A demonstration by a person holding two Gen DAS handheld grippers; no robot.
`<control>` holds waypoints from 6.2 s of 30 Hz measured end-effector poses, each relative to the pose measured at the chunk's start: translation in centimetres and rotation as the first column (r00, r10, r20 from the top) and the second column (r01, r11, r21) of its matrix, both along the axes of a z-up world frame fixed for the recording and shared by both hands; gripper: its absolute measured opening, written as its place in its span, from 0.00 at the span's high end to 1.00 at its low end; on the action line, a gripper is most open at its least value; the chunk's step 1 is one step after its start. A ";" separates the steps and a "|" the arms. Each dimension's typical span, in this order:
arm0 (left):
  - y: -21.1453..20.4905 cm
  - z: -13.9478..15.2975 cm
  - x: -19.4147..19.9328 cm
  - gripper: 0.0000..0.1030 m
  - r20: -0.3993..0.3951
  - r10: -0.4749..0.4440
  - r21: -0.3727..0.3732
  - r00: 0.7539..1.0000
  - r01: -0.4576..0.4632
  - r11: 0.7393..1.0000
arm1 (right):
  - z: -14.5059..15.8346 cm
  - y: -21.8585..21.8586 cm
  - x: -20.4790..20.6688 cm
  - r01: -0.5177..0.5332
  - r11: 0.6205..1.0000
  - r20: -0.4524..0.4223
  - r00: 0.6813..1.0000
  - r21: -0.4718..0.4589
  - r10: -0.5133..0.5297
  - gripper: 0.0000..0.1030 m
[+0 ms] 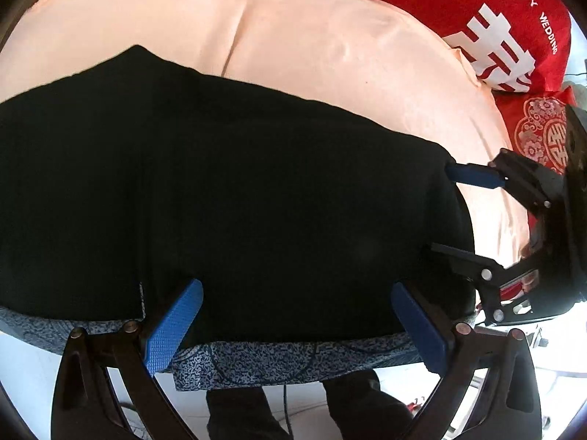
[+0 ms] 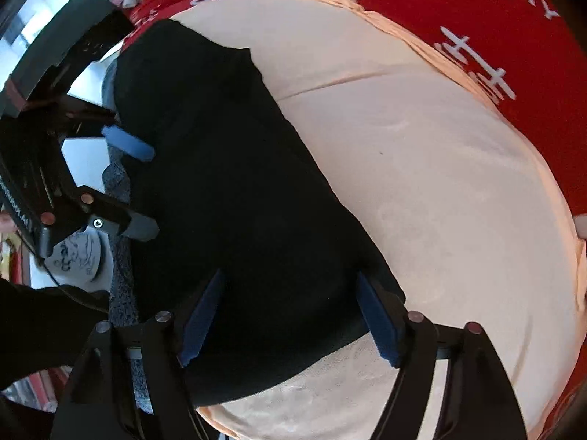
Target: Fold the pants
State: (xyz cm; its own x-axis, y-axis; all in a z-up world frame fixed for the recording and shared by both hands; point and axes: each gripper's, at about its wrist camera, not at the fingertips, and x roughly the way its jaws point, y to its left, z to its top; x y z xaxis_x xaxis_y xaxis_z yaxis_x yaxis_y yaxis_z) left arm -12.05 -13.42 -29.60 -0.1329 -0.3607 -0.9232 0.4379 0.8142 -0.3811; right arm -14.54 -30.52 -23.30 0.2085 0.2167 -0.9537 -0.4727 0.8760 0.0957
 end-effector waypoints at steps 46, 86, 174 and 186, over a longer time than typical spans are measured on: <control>3.9 6.4 0.9 0.00 0.080 0.009 0.170 0.997 -0.023 0.985 | 6.2 4.6 -2.7 0.419 0.886 -0.147 0.881 -0.196 -0.449 0.05; 25.0 7.0 8.4 0.00 0.052 0.116 0.290 0.992 -0.126 0.949 | 1.1 16.0 6.3 0.361 0.923 -0.228 0.895 -0.130 -0.383 0.00; -0.3 16.5 0.4 0.75 0.156 -0.419 0.084 0.895 0.411 0.908 | 8.5 7.6 -7.1 0.514 0.857 -0.071 0.854 -0.028 -0.515 0.29; -14.0 6.4 -7.0 0.75 0.034 -0.576 0.248 0.816 0.552 0.796 | 5.9 -0.8 -15.7 0.700 0.714 -0.091 0.713 0.029 -0.696 0.29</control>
